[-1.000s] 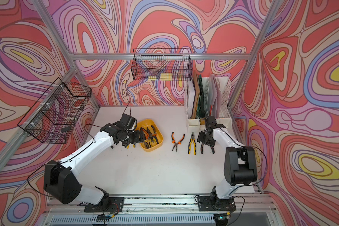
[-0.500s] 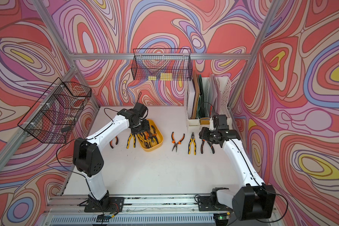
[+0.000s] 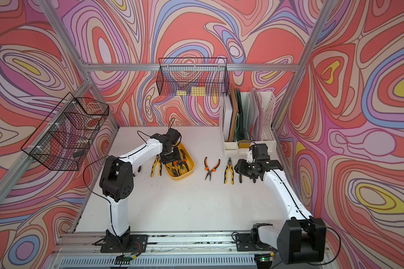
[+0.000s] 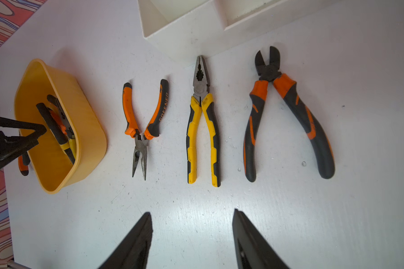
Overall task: Take the pliers out of the storage box
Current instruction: Pick up the pliers from the storage box.
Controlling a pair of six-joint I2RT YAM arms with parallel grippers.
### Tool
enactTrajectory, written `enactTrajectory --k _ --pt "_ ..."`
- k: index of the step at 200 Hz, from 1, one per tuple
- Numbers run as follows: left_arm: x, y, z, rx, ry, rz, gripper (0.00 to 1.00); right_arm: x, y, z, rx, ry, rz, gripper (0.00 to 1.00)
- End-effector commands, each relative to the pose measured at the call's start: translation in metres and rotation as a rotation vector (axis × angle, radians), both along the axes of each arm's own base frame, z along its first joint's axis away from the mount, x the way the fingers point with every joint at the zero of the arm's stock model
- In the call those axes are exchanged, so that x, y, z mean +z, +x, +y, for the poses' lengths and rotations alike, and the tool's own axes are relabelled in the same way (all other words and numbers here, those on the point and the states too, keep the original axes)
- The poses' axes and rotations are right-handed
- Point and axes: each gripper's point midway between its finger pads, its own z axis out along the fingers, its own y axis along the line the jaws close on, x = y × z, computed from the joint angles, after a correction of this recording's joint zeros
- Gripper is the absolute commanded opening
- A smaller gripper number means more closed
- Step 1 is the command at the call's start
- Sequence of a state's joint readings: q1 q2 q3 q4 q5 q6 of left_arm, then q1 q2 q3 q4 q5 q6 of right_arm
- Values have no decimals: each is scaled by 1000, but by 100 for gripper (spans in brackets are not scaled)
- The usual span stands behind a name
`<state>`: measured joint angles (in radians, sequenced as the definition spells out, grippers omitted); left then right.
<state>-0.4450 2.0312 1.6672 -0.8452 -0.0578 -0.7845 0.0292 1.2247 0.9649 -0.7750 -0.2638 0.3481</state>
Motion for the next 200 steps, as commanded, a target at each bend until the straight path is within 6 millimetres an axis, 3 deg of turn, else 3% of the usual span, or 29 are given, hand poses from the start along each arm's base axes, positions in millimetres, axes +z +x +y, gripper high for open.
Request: enactTrajectory --k 1,105,171,200 --pt "-11 13 8 15 3 -18 56 -4 -3 1 18 1 -3 59" --pt "-32 40 24 37 10 -45 40 -18 -8 0 28 -12 30 58" --pt "-57 35 29 43 35 1 31 -17 -8 0 31 -14 30 57" --pt "-57 33 29 47 25 -6 18 -17 -8 0 31 -13 30 57"
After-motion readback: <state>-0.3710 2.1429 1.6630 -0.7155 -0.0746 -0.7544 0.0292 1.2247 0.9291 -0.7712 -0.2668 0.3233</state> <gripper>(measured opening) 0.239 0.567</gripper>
